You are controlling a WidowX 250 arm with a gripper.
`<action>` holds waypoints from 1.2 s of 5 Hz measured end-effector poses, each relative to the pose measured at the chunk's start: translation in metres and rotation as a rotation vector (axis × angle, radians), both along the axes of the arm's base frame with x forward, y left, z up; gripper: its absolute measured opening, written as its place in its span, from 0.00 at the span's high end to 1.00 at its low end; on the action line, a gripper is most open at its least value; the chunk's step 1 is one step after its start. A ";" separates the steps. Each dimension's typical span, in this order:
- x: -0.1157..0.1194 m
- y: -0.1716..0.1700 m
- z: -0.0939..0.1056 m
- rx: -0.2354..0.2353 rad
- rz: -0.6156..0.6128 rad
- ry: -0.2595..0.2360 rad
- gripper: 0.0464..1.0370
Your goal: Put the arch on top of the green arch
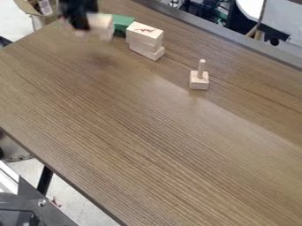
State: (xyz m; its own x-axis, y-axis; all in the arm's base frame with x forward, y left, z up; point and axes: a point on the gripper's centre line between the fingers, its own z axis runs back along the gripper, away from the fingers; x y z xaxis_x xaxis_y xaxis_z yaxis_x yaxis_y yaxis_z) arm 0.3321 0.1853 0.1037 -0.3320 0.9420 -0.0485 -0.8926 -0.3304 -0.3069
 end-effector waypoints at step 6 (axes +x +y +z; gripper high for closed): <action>0.059 0.013 0.011 0.030 -0.093 -0.070 0.49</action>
